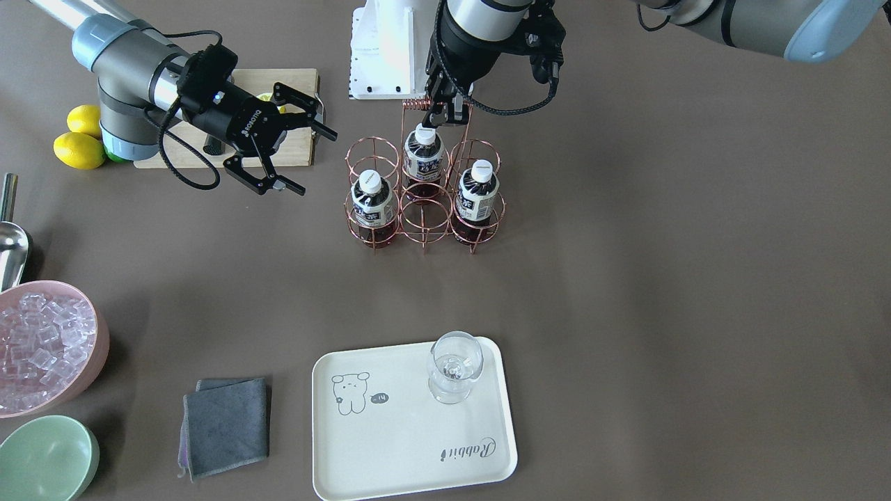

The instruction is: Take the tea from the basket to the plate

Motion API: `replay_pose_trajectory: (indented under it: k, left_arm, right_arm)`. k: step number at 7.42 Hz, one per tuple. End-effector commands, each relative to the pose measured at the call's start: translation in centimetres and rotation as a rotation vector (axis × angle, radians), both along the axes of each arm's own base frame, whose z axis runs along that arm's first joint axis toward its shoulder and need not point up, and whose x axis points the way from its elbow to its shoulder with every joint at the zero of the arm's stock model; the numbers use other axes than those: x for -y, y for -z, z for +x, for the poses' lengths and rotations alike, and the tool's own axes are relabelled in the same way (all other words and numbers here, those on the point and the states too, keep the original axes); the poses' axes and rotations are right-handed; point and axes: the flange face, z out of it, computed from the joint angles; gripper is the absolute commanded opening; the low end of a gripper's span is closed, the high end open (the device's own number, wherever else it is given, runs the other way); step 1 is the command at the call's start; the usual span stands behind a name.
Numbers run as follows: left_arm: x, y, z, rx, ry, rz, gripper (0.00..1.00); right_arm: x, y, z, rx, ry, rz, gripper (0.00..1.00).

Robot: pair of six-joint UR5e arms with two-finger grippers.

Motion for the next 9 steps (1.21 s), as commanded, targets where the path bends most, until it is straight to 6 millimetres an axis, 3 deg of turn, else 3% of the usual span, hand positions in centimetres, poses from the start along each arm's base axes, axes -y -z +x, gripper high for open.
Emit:
replay_pose_trajectory:
  k: [1, 3, 7, 9]
  left_arm:
    - [0.0, -0.1, 0.0, 0.0, 0.0, 0.0, 0.0]
    - [0.0, 0.0, 0.0, -0.001, -0.001, 0.002, 0.0]
    - [-0.1, 0.0, -0.1, -0.002, -0.001, 0.003, 0.0]
    - [-0.1, -0.2, -0.1, 0.0, -0.001, 0.001, 0.0]
  right_arm:
    - [0.5, 2.6, -3.0, -0.068, 0.012, -0.026, 0.99]
    - [-0.4, 2.9, -3.7, -0.064, 0.031, -0.024, 0.99]
    - [0.3, 4.9, -4.5, -0.067, 0.009, -0.034, 0.97]
    - [0.4, 4.9, -4.6, -0.066, 0.003, -0.036, 0.95]
